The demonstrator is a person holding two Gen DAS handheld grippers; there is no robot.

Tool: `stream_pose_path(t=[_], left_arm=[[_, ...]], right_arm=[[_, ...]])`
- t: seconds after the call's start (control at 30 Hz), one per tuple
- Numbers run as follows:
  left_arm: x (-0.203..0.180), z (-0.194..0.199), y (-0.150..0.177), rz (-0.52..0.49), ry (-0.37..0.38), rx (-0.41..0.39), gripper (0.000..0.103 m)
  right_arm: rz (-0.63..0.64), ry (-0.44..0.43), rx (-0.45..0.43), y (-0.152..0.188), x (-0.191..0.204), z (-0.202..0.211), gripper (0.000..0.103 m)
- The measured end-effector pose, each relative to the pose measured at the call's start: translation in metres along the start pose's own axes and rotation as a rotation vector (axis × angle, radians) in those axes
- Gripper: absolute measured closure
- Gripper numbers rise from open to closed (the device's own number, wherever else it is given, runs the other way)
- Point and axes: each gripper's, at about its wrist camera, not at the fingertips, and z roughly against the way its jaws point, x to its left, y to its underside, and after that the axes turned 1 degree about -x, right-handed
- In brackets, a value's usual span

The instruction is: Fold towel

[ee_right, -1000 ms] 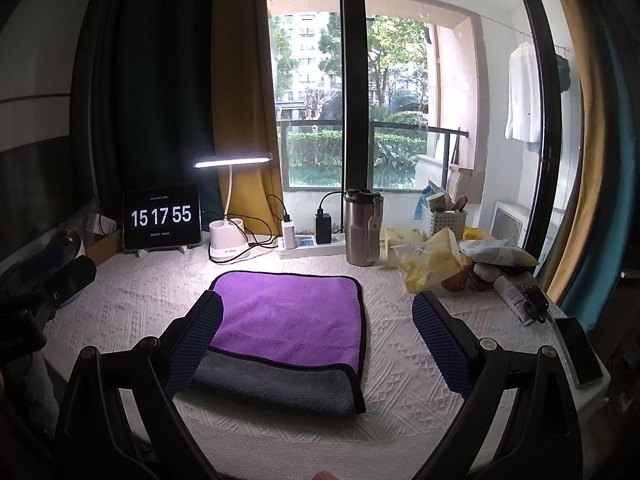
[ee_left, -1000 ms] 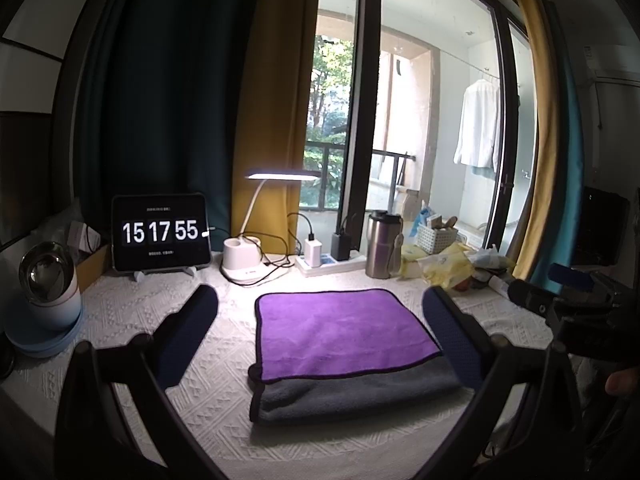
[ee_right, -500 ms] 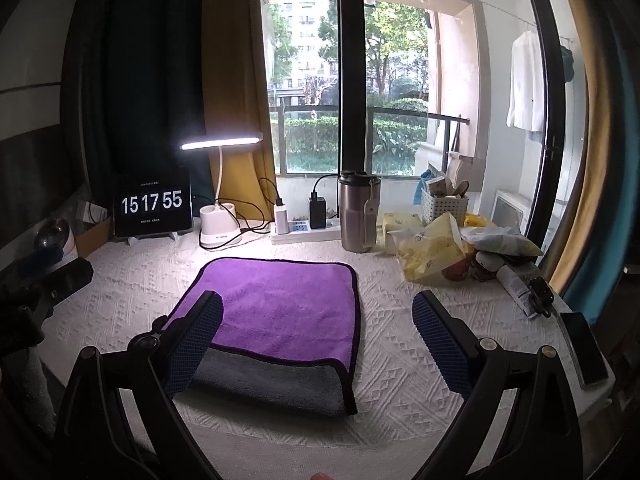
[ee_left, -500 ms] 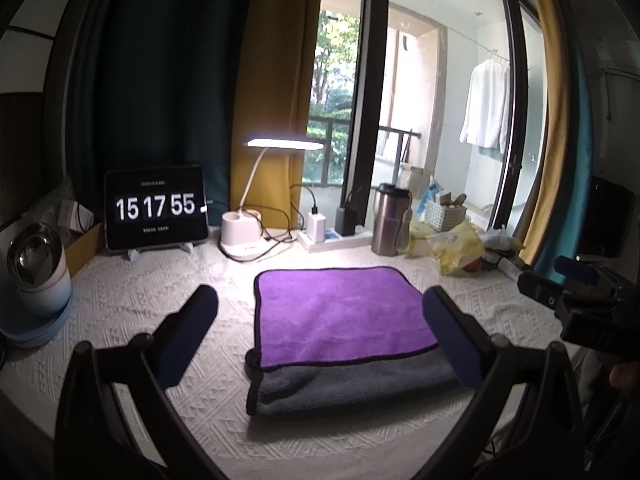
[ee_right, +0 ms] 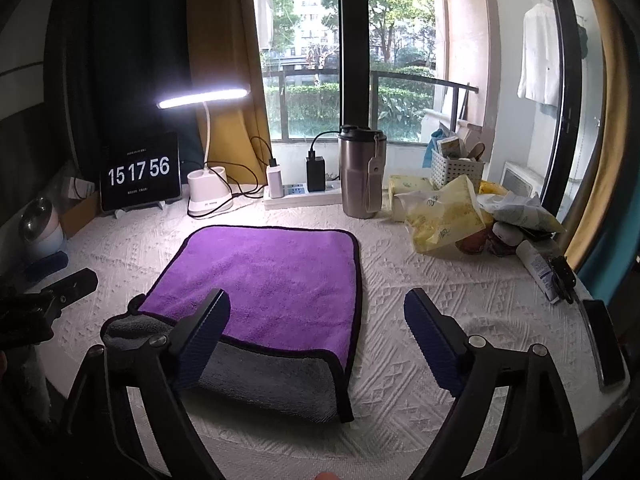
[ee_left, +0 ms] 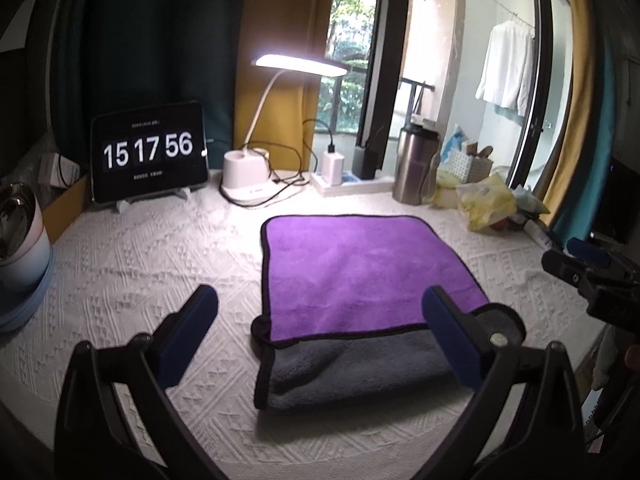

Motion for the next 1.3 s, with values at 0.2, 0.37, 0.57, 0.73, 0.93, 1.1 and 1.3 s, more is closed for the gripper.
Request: stream_pose_path(t=[0.2, 0.37, 0.57, 0.73, 0.93, 1.1, 1.3], left_arm=[[0.010, -0.029, 0.010, 0.027, -0.024, 0.088, 0.001], [0.012, -0.049, 0.022, 0.020, -0.031, 0.170, 0.010], [0.013, -0.066, 0.035, 0.009, -0.033, 0.242, 0.020], [0.008, -0.071, 0.042, -0.022, -0.033, 0.276, 0.038], [0.006, -0.075, 0.051, -0.045, -0.056, 0.300, 0.059], [0.005, -0.076, 0.055, -0.060, -0.061, 0.300, 0.074], [0.003, -0.064, 0.048, -0.062, -0.053, 0.256, 0.084]], right_arm=[[0.000, -0.021, 0.069, 0.006, -0.007, -0.027, 0.021], [-0.019, -0.038, 0.130, 0.017, -0.015, -0.050, 0.028], [-0.017, -0.056, 0.206, 0.032, -0.018, -0.068, 0.035], [-0.006, -0.064, 0.260, 0.044, -0.015, -0.077, 0.052], [0.010, -0.072, 0.289, 0.053, -0.013, -0.080, 0.070], [0.041, -0.064, 0.280, 0.056, -0.012, -0.077, 0.093], [0.069, -0.070, 0.235, 0.050, -0.009, -0.067, 0.096]])
